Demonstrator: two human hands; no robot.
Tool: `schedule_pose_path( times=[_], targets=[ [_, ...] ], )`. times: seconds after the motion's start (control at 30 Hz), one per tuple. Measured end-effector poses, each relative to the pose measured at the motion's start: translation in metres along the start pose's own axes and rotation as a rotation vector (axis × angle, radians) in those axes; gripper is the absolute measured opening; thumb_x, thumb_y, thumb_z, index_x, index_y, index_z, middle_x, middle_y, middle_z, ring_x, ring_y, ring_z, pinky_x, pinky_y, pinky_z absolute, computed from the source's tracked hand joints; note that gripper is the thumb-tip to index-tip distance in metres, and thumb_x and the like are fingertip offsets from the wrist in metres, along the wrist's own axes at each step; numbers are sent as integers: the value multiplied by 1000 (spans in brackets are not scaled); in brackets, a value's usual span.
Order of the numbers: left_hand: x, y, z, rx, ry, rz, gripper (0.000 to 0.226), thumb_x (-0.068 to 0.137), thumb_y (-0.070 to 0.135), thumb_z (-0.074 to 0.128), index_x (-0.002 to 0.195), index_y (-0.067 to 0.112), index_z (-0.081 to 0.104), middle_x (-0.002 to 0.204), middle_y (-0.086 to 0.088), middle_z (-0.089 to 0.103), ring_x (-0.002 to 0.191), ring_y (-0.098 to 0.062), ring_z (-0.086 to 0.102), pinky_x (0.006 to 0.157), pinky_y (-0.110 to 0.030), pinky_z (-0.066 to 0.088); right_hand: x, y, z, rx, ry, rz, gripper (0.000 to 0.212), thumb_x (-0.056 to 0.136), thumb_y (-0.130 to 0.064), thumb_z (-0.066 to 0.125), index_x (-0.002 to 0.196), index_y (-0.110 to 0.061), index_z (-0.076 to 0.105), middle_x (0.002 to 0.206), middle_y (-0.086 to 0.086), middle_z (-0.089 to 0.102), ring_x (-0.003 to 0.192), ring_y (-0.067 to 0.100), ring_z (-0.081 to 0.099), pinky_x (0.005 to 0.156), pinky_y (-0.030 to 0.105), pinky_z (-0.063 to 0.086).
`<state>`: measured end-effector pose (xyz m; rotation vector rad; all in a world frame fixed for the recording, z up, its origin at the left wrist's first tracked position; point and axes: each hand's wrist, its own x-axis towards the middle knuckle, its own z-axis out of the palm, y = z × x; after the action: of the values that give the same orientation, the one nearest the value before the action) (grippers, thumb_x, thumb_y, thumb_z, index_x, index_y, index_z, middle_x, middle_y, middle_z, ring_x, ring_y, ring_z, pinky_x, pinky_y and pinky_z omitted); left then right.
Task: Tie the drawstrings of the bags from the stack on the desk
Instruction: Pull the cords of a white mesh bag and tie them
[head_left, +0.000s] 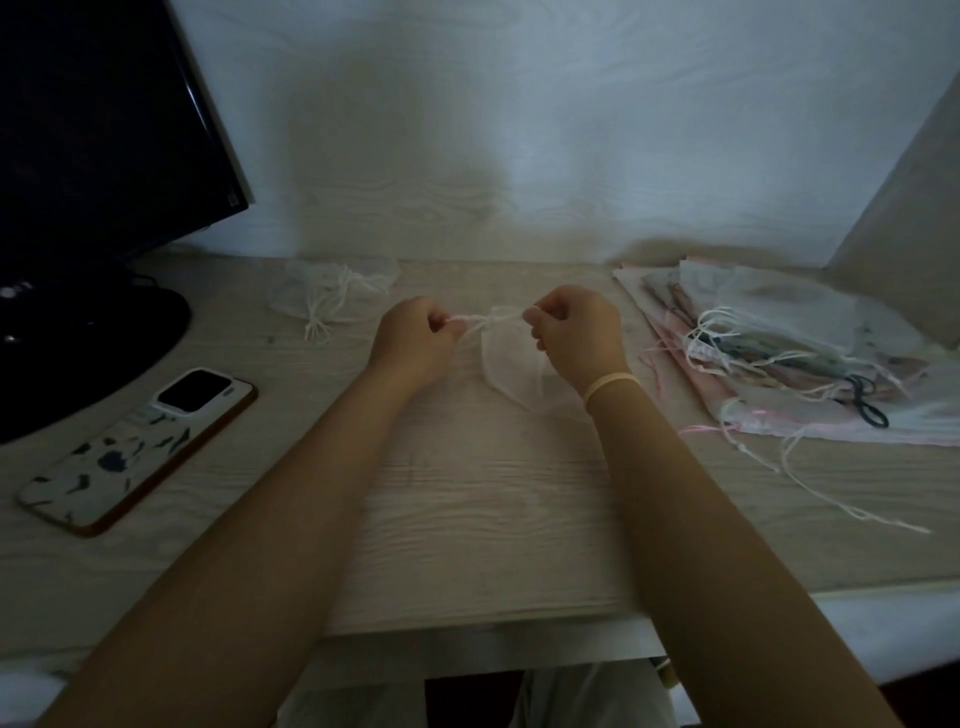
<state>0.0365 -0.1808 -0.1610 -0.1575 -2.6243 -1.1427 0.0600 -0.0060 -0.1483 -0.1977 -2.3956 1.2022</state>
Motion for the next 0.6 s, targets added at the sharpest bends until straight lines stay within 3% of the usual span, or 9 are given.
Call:
schedule_pose_path(
  times=[0.13,0.23,0.33,0.4,0.47,0.53,0.6],
  targets=[
    [3,-5,2,76,6,-30,16,86,32,66,78,21,59,85,1,58,81,-18,54,72,-26,40,7,10,-5,-16,81,47,11,84,-17,66,74,-13,62,77,12,70,76,29,66,76,45,54],
    [4,-9,3,94,1,-45,17,86,34,66,78,21,59,86,1,58,81,-18,53,74,-28,42,5,10,-7,-88,53,20,11,86,-19,65,77,-12,63,78,10,70,76,25,65,75,35,53],
    [6,-15,1,43,19,-74,17,87,33,66,77,21,59,84,1,61,79,-17,54,71,-25,38,2,5,-13,-88,-82,11,13,86,-25,67,77,-16,65,67,2,68,57,11,59,65,26,47],
    [7,-15,2,-73,28,-102,16,87,29,66,76,19,58,82,0,62,77,-18,57,70,-25,39,-1,-2,-14,-154,-168,-39,22,83,-41,69,80,-19,67,65,-4,64,58,7,56,65,22,41],
    [7,-9,4,-292,26,-109,17,88,24,64,74,20,56,81,-2,64,74,-20,64,68,-29,48,-9,-12,-10,-231,-277,-80,41,69,-56,75,90,-22,66,75,-6,61,69,11,57,65,24,42],
    [4,2,3,-530,13,-130,14,91,18,61,78,17,57,90,-6,64,73,-17,65,61,-32,55,-18,-22,-1,-367,-393,-80,53,64,-55,79,100,-19,64,91,0,64,83,19,62,72,31,51],
    [3,11,-2,-709,-2,-148,8,95,17,58,89,11,58,104,-12,63,78,-17,67,55,-30,57,-21,-31,6,-539,-353,-131,35,77,-41,72,100,-17,64,100,5,66,93,25,63,78,33,51]
  ],
)
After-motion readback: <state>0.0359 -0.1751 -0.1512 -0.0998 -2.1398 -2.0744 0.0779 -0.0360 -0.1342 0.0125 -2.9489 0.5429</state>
